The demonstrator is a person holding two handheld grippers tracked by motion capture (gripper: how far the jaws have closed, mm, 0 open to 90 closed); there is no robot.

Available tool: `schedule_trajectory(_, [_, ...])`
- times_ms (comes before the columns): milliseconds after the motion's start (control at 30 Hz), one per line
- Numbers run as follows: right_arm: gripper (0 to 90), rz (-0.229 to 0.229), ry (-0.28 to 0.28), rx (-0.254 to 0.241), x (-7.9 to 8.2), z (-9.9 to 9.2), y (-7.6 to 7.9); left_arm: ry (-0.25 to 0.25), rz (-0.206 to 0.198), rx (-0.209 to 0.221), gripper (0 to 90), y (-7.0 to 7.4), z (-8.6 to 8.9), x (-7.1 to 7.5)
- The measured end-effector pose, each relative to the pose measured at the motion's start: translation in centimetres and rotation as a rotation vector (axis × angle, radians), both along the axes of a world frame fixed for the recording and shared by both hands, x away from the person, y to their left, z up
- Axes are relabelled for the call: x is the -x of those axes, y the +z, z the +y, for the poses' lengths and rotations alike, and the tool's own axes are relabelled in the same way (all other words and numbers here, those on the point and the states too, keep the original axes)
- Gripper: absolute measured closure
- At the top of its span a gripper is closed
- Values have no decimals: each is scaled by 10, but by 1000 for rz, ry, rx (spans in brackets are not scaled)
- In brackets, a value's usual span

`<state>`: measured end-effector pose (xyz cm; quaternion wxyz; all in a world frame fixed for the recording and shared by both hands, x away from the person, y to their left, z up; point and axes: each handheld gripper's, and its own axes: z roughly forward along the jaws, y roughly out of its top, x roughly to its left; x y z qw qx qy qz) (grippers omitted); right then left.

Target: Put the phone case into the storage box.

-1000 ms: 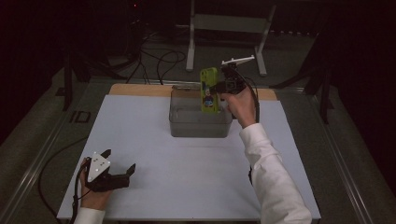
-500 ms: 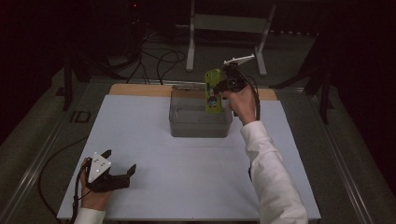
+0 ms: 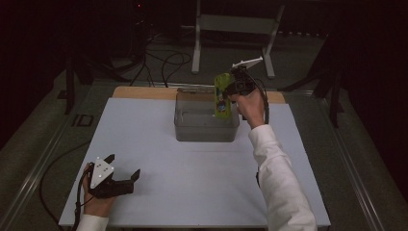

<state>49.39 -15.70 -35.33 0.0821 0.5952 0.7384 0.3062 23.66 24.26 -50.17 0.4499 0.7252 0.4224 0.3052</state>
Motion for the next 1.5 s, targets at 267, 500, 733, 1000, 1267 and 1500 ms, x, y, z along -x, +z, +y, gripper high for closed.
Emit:
schedule_trajectory(267, [780, 6, -11, 10, -1, -3, -4, 1, -2, -1, 0, 0, 0, 0])
schedule_trajectory(500, [779, 18, -22, 12, -1, -6, -9, 3, -4, -2, 0, 0, 0, 0])
schedule_trajectory(733, [779, 26, -28, 17, -2, -7, -12, 2, -3, -2, 0, 0, 0, 0])
schedule_trajectory(1000, [778, 37, -33, 33, -3, -8, -14, 0, -4, 0, 0, 0, -1, 0])
schedule_trajectory(1267, [778, 51, -41, 51, -4, -9, -21, 2, -7, 1, 0, 0, -1, 1])
schedule_trajectory(1500, [777, 65, -49, 60, -4, -10, -27, 2, -8, 0, 0, 0, -1, 1])
